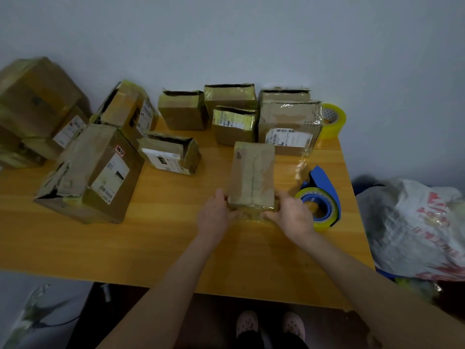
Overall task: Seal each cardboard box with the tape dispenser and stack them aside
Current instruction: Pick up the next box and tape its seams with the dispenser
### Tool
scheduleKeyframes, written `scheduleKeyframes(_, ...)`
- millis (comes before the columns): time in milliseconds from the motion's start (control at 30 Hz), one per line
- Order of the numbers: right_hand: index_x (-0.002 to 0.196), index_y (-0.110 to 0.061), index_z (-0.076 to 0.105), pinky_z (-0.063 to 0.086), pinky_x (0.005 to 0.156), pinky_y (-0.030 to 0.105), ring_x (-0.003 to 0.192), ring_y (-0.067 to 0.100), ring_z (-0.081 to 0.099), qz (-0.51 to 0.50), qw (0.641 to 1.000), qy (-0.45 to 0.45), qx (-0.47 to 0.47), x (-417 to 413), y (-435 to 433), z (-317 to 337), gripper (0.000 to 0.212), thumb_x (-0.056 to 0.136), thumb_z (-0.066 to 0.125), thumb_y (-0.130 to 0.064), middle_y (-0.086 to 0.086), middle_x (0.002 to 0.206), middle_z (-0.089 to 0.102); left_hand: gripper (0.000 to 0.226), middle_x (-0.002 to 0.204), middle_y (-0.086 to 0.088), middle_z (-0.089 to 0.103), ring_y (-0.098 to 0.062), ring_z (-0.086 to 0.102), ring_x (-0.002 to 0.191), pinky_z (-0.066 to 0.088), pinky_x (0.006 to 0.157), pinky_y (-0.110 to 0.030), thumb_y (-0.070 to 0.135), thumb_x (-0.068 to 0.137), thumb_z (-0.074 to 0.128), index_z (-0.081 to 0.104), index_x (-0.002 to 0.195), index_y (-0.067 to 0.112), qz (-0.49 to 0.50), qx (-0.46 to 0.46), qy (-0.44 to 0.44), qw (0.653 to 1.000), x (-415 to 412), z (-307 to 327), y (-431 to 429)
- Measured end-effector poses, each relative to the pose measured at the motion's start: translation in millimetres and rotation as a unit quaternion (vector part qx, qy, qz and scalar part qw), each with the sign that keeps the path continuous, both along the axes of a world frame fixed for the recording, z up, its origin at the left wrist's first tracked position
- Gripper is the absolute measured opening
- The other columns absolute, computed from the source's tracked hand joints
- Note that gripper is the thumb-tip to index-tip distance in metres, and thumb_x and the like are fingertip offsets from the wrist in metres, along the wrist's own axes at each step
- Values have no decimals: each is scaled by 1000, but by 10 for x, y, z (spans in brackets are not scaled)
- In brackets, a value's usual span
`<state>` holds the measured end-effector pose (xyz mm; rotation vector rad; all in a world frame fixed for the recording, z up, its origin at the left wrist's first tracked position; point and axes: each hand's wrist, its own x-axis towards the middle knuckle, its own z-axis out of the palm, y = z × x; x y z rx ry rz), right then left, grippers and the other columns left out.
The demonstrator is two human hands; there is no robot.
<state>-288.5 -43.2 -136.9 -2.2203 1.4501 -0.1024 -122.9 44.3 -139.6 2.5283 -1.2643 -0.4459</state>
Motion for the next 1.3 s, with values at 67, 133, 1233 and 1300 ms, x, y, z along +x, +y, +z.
scheduleKeyframes(67, 139, -22, 36, 55, 75, 38, 101, 26, 62, 5, 1000, -4, 2, -4, -29, 35, 88, 70, 71, -64, 6, 119, 59, 78, 122, -3, 49, -20, 56, 103, 51, 73, -33, 52, 66, 79, 40, 125, 18, -18, -12, 4, 1000, -16, -33, -11)
scheduleKeyframes(133, 148, -26, 21, 55, 74, 38, 100, 25, 63, 21, 999, -26, 1, 17, -43, 78, 97, 73, 65, -68, 7, 121, 59, 102, 143, -7, 36, -24, 46, 124, 49, 94, -41, 53, 68, 77, 23, 146, 17, -55, -43, 51, 996, -33, -26, -42)
scheduleKeyframes(1233, 126, -15, 52, 57, 79, 38, 93, 24, 66, 39, 998, -14, 38, 26, -135, 51, 53, 86, 66, -46, 7, 104, 69, 91, 132, -13, 58, -24, 62, 108, 47, 93, -31, 25, 88, 67, 3, 153, 21, -59, -75, 108, 990, -103, 10, -8)
scheduleKeyframes(1300, 130, -18, 51, 56, 81, 37, 97, 23, 64, 49, 995, -27, 80, -12, -186, 90, 53, 85, 69, -40, 6, 109, 69, 93, 137, -8, 54, -22, 59, 114, 46, 99, -35, 25, 86, 69, 4, 153, 23, -57, -69, 137, 987, -57, 32, 0)
